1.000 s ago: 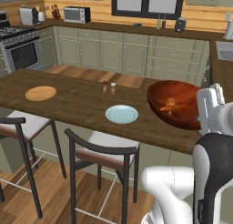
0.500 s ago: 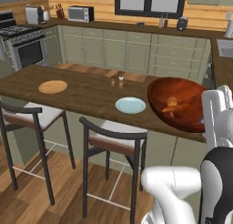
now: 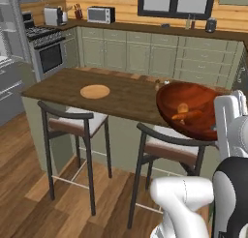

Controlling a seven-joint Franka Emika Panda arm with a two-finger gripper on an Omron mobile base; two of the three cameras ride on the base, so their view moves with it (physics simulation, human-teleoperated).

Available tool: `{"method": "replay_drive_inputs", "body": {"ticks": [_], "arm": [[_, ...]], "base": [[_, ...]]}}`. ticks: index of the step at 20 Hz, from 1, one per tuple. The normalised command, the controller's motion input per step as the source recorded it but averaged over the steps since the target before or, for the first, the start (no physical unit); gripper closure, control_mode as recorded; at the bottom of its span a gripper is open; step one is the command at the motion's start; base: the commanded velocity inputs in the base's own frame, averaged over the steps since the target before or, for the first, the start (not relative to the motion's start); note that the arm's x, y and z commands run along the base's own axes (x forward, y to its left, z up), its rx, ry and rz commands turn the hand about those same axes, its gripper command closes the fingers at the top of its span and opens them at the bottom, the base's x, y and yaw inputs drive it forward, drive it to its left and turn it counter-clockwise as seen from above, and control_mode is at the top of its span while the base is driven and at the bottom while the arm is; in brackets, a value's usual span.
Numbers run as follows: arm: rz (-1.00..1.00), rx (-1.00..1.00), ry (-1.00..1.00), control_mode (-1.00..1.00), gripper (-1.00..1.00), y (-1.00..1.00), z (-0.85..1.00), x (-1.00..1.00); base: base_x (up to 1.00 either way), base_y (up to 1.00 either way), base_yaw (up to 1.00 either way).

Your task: Pick the chicken drumstick and carrot from their plates and place them in the bowl. Then put the bowl in the fridge.

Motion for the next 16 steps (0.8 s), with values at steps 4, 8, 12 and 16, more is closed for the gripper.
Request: {"method": "replay_drive_inputs", "body": {"ticks": [4,8,12,16], "arm": [[0.00,0.00,0.00,1.00,1.00,0.00,0.00,0.00],[0.00,0.00,0.00,1.00,1.00,0.00,0.00,0.00],[0.00,0.00,0.00,1.00,1.00,0.00,0.00,0.00],[0.00,0.00,0.00,1.00,1.00,0.00,0.00,0.00]], "base": [[0.36,1.00,-0.01],[0.69,1.00,-0.06],[0.56,1.00,-0.10],[0.61,1.00,-0.16]]}}
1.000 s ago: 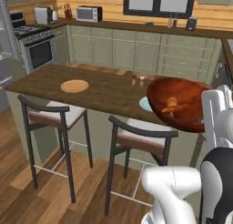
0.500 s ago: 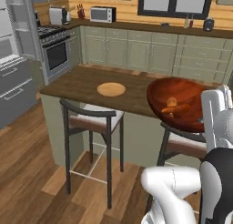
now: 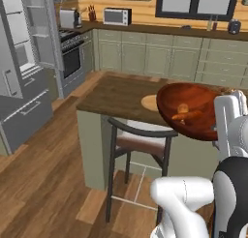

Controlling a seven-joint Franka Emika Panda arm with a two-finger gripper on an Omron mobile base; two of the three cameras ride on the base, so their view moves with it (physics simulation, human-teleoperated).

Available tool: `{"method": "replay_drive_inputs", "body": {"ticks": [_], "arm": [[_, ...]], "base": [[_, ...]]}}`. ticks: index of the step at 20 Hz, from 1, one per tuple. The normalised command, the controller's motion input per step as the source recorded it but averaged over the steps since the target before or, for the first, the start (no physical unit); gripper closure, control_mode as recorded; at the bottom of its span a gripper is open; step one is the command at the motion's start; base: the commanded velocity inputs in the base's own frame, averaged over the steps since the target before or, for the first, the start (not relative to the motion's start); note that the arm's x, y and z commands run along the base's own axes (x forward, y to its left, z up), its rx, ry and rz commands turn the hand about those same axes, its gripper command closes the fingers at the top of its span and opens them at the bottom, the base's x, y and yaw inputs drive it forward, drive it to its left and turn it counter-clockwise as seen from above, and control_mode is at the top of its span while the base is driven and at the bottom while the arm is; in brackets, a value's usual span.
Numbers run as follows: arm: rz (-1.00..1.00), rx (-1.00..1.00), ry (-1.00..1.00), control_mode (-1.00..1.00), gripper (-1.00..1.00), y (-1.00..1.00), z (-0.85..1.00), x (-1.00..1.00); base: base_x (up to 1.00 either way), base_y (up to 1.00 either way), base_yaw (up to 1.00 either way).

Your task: Pick the chicken drumstick and carrot from their plates and place them in the bowl. Then put the bowl in the fridge.

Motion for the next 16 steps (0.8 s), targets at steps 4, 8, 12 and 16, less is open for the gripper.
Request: {"method": "replay_drive_inputs", "body": {"ticks": [4,8,12,16], "arm": [[0.00,0.00,0.00,1.00,1.00,0.00,0.00,0.00],[0.00,0.00,0.00,1.00,1.00,0.00,0.00,0.00],[0.00,0.00,0.00,1.00,1.00,0.00,0.00,0.00],[0.00,0.00,0.00,1.00,1.00,0.00,0.00,0.00]], "base": [[0.47,1.00,-0.16],[0.36,1.00,-0.25],[0.57,1.00,-0.30],[0.56,1.00,-0.31]]}}
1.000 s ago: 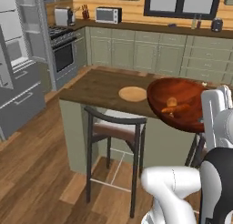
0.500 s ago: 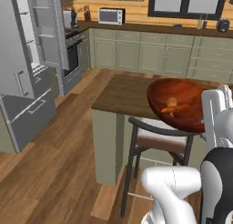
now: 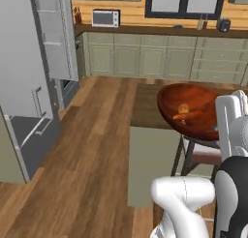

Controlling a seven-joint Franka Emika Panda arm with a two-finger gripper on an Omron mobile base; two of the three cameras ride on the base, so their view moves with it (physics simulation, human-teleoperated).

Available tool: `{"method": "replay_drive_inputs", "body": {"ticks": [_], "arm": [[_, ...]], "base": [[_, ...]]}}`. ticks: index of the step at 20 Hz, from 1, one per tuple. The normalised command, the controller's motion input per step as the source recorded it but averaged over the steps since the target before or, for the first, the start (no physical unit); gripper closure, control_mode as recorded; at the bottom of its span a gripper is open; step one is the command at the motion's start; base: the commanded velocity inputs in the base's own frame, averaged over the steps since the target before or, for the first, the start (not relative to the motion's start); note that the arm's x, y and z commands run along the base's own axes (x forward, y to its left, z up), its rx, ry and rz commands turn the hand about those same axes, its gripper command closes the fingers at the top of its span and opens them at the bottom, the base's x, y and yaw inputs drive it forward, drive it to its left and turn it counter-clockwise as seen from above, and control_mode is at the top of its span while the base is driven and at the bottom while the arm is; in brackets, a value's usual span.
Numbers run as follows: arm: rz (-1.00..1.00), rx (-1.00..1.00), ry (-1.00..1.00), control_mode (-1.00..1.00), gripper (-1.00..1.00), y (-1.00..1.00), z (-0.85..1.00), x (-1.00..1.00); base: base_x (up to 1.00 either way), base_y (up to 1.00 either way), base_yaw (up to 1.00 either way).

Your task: Pick the chicken drumstick and carrot from their plates and place them in the bowl. Then put the bowl in the fridge.

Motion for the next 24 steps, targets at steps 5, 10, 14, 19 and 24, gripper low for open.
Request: {"method": "replay_drive_inputs", "body": {"ticks": [5,10,14,19,24], "arm": [[0.00,0.00,0.00,1.00,1.00,0.00,0.00,0.00],[0.00,0.00,0.00,1.00,1.00,0.00,0.00,0.00],[0.00,0.00,0.00,1.00,1.00,0.00,0.00,0.00],[0.00,0.00,0.00,1.00,1.00,0.00,0.00,0.00],[0.00,0.00,0.00,1.00,1.00,0.00,0.00,0.00]], "base": [[0.48,1.00,-0.28],[0.87,0.97,-0.19],[0.92,0.49,-0.09],[0.87,-0.10,-0.10],[0.84,-0.12,-0.07]]}}
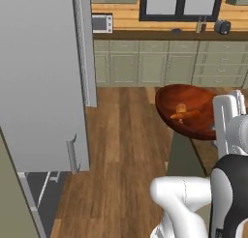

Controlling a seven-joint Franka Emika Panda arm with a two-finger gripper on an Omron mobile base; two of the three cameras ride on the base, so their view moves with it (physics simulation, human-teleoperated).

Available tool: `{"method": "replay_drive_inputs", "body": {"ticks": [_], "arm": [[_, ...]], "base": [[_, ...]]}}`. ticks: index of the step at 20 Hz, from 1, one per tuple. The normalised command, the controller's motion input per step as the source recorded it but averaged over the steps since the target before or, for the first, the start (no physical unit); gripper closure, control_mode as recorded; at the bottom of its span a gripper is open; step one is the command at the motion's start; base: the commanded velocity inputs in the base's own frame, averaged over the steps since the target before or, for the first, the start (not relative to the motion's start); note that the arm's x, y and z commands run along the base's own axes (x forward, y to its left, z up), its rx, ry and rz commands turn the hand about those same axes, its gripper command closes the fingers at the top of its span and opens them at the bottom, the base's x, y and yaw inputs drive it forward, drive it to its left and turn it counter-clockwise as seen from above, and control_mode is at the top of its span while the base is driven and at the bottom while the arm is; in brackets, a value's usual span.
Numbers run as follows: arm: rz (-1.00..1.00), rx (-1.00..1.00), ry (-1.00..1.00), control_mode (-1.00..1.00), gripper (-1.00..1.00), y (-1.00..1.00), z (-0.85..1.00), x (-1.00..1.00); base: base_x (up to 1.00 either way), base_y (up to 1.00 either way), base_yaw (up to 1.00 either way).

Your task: Pick the chicken drumstick and carrot from their plates and place them in the bowl. Then put the bowl in the fridge.

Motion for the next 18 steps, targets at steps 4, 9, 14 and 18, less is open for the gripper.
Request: {"method": "replay_drive_inputs", "body": {"ticks": [4,9,14,18], "arm": [[0.00,0.00,0.00,1.00,1.00,0.00,0.00,0.00],[0.00,0.00,0.00,1.00,1.00,0.00,0.00,0.00],[0.00,0.00,0.00,1.00,1.00,0.00,0.00,0.00],[0.00,0.00,0.00,1.00,1.00,0.00,0.00,0.00]], "base": [[0.93,0.00,-0.01],[0.86,-0.34,0.00],[0.33,-0.86,0.00],[-0.06,-0.96,-0.04]]}}
